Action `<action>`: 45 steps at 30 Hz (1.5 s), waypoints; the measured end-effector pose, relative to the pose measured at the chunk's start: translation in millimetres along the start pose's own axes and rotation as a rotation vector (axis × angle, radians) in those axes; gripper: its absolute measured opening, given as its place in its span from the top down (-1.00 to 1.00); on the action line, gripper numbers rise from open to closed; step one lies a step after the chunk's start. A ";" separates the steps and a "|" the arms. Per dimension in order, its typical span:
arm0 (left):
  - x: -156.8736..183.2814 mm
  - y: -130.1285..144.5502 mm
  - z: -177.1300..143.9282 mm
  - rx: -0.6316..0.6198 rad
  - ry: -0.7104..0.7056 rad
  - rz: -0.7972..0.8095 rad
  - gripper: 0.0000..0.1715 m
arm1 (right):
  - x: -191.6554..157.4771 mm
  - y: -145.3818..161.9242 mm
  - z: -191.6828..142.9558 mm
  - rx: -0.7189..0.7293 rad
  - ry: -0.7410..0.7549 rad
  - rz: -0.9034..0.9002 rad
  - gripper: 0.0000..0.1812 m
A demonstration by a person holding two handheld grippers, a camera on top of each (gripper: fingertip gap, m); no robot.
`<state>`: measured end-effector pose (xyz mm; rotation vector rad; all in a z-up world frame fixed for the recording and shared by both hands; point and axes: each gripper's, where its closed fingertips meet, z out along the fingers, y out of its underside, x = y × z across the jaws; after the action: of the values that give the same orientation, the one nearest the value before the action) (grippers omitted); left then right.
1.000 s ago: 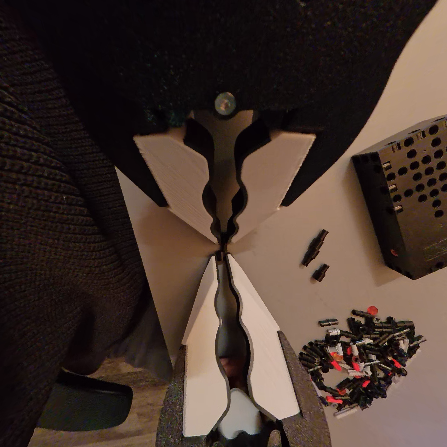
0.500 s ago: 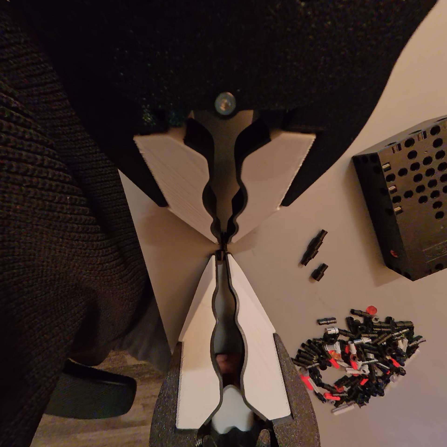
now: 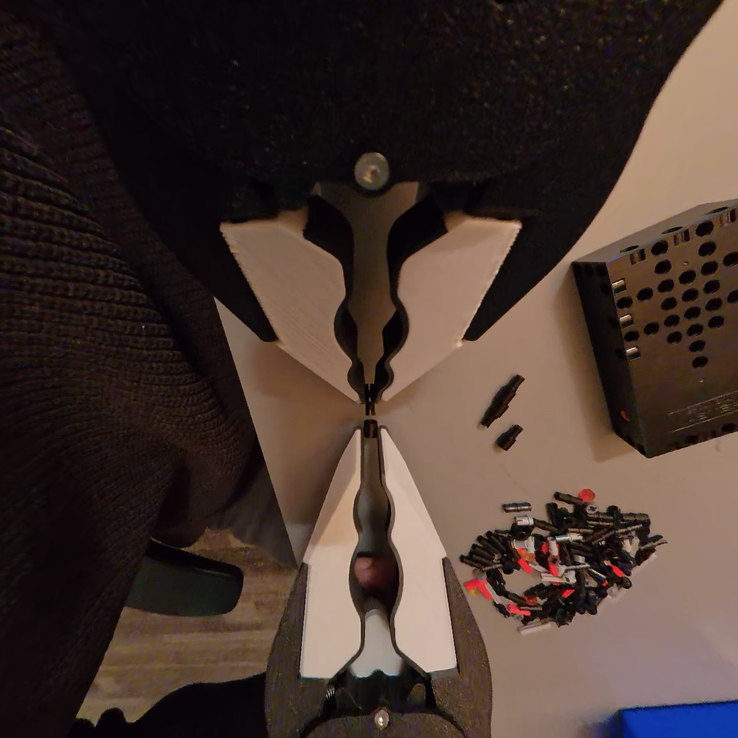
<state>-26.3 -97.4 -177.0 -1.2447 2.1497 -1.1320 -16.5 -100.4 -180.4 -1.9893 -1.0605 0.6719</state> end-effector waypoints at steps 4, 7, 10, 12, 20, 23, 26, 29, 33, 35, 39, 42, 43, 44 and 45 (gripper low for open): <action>0.5 -5.2 -4.7 0.043 0.009 -0.005 0.97 | -1.6 -6.6 -5.4 0.053 -0.014 0.000 0.92; 0.6 -9.7 -9.2 0.082 0.020 -0.014 0.97 | -3.5 -13.3 -7.8 0.098 -0.023 0.003 0.92; 1.8 -10.1 -9.5 0.085 0.024 -0.008 0.97 | -2.9 -12.7 -4.8 0.084 -0.010 -0.001 0.92; 2.6 -10.3 -9.6 0.086 0.027 -0.005 0.97 | -5.0 -15.6 -3.8 0.095 -0.009 -0.014 0.92; 3.6 -11.3 -10.4 0.094 0.034 -0.003 0.97 | -5.2 -20.2 -3.8 0.120 -0.015 -0.008 0.92; 4.1 -11.3 -10.2 0.092 0.035 0.001 0.97 | -5.0 -20.3 -3.1 0.118 -0.021 -0.001 0.92; 4.3 -11.8 -10.7 0.097 0.034 0.002 0.97 | -4.9 -20.2 -2.2 0.114 -0.023 0.001 0.92; 4.5 -11.6 -10.5 0.094 0.032 0.007 0.97 | -5.1 -19.6 -1.7 0.110 -0.031 0.007 0.92; 4.3 -11.9 -10.7 0.097 0.028 0.010 0.97 | -4.9 -20.3 -2.0 0.114 -0.037 0.016 0.92; 4.4 -13.8 -12.4 0.113 0.023 0.017 0.97 | -5.2 -22.5 -2.9 0.130 -0.050 0.034 0.92; 5.0 -17.3 -15.2 0.141 0.028 0.018 0.97 | -6.1 -26.8 -5.3 0.163 -0.081 0.076 0.92; 5.8 -17.0 -14.9 0.138 0.031 0.021 0.97 | -7.0 -26.5 -5.0 0.159 -0.089 0.077 0.92; 6.1 -17.0 -14.8 0.138 0.034 0.021 0.97 | -7.3 -26.6 -5.0 0.160 -0.093 0.078 0.92; 6.3 -16.9 -14.7 0.136 0.036 0.021 0.97 | -7.4 -26.4 -4.9 0.159 -0.097 0.081 0.92; 6.5 -16.6 -14.4 0.134 0.038 0.021 0.97 | -7.7 -26.1 -4.7 0.156 -0.102 0.083 0.92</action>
<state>-30.8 -101.1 -154.8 -1.1474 2.0712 -1.2776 -28.8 -99.4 -155.7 -1.8890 -0.9579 0.8823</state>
